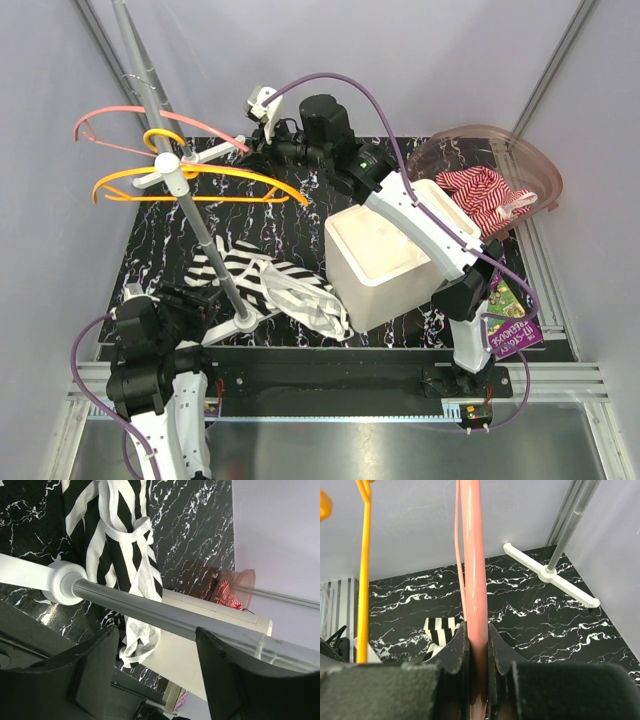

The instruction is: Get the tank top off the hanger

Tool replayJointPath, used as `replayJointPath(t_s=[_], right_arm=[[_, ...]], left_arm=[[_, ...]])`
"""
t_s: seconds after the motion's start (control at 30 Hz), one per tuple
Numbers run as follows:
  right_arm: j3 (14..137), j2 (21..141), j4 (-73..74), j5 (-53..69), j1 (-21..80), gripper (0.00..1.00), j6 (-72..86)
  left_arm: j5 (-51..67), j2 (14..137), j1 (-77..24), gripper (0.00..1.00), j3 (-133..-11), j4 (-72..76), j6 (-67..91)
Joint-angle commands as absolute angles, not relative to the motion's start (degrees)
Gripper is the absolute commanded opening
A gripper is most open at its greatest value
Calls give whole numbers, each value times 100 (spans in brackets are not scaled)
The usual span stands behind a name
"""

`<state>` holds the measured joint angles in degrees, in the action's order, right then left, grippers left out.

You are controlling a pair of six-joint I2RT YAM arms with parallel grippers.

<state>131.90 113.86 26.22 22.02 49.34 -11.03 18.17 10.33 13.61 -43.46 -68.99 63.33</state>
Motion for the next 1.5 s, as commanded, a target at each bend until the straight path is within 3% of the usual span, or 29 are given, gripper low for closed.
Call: replayJointPath(t_s=[0.0, 0.17, 0.33, 0.37, 0.47, 0.53, 0.73, 1.03, 1.23, 1.3, 1.47], right_arm=[[12894, 10864, 1899, 2250, 4878, 0, -1055], [12446, 10626, 1775, 2048, 4878, 5, -985], [11972, 10267, 1740, 1706, 4878, 51, -642], [11875, 10196, 1740, 1644, 4887, 69, -494], [11340, 9819, 1740, 1188, 4878, 90, -37], [10832, 9449, 1749, 758, 4887, 99, 165], [9635, 8289, 1933, -202, 4685, 100, 825], [8640, 7199, 2232, -132, 4474, 100, 1283], [8376, 6987, 2391, -18, 4272, 100, 1283], [8376, 6961, 2426, 148, 4210, 100, 1310], [8446, 6935, 2514, 237, 4166, 100, 1187]], left_arm=[[1645, 1335, 1354, 70, -4544, -6925, 6126], [1424, 1529, 1353, 73, -4544, -6979, 6213], [1398, 1573, 1354, 73, -4202, -6768, 6450], [1354, 1573, 1354, 74, -4158, -6681, 6477], [1292, 1661, 1354, 74, -3929, -6540, 6591], [1266, 1793, 1354, 75, -3789, -6460, 6732], [1178, 2511, 1354, 79, -3358, -5749, 6759], [1081, 3690, 1196, 84, -2786, -3938, 7022], [659, 5121, 379, 87, -2830, -3350, 7067], [598, 5806, 167, 87, -2996, -3182, 7058], [71, 6161, 123, 80, -3076, -2884, 7031]])
